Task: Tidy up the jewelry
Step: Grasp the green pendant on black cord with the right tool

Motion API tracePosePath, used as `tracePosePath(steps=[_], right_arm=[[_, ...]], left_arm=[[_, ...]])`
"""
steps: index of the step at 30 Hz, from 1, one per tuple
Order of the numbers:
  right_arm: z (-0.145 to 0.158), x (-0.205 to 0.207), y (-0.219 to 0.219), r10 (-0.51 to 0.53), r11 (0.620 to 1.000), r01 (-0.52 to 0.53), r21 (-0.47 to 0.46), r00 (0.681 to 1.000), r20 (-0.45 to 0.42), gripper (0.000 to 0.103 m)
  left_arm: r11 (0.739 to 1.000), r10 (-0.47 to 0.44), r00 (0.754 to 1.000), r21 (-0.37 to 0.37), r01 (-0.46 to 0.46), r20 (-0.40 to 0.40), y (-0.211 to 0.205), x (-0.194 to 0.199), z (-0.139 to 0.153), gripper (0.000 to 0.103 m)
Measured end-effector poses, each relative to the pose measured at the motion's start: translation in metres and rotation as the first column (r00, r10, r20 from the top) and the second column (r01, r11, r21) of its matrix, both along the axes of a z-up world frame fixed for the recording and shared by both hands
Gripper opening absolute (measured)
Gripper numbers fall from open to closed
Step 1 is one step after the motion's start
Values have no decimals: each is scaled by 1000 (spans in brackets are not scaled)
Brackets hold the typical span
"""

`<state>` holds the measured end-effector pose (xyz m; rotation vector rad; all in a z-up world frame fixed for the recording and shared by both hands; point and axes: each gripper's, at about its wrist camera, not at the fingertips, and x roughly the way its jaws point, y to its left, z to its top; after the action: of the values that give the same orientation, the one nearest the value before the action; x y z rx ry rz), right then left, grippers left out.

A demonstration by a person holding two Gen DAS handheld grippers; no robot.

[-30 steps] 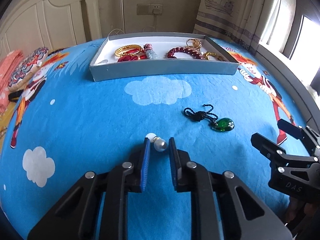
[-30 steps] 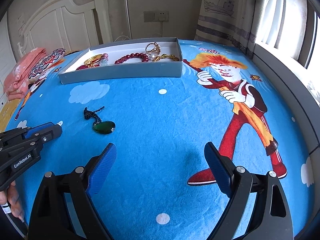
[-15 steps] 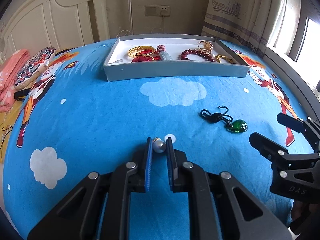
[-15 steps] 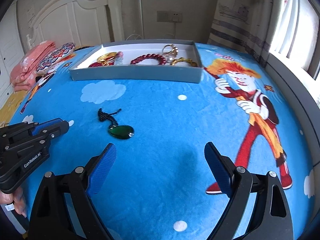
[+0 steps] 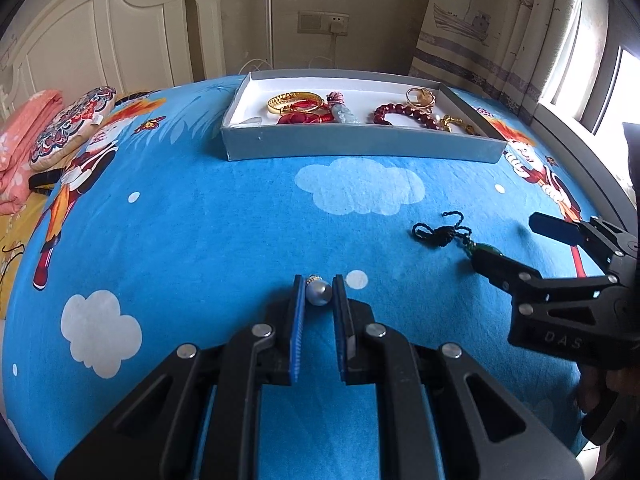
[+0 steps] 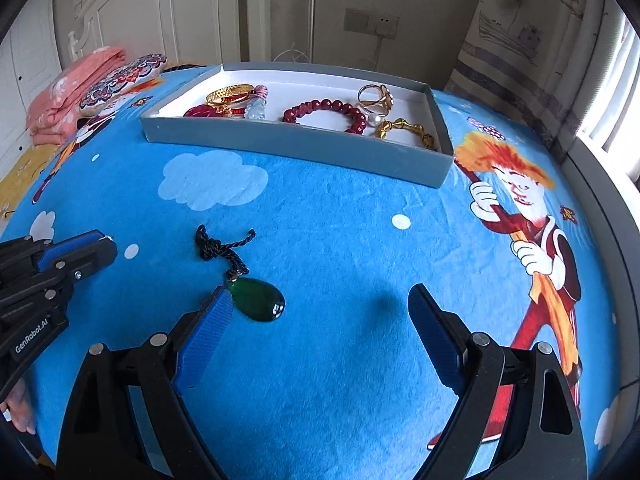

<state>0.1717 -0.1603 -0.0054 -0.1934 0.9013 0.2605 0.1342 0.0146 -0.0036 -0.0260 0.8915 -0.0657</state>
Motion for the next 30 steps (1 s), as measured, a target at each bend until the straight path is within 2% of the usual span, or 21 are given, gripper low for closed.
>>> tracePosePath(steps=[4, 6, 9, 13, 18, 20, 30], right_arm=[[0, 7, 0, 2, 1000, -1, 19, 1000, -8, 75], [1, 8, 2, 10, 999, -9, 34, 1000, -12, 65], [3, 4, 6, 15, 999, -15, 34, 1000, -8, 58], [3, -2, 4, 11, 999, -10, 46, 1000, -8, 57], [4, -11, 9, 48, 997, -49, 54, 999, 3, 32], [5, -13, 10, 50, 997, -50, 55, 999, 2, 28], [5, -19, 5, 45, 996, -45, 71, 999, 1, 27]], left_arm=[[1000, 3, 1000, -6, -3, -2, 1, 1, 0, 13], [1000, 5, 1000, -7, -5, -2, 1, 1, 0, 13], [1000, 4, 1000, -5, -4, 0, 2, 1, 0, 13], [1000, 4, 1000, -2, -4, 1, 1, 0, 0, 13], [1000, 8, 1000, -1, -8, 1, 1, -2, 0, 13], [1000, 14, 1000, -7, -14, 0, 2, -3, 0, 13], [1000, 2, 1000, 9, -2, 5, 4, -5, 0, 13]])
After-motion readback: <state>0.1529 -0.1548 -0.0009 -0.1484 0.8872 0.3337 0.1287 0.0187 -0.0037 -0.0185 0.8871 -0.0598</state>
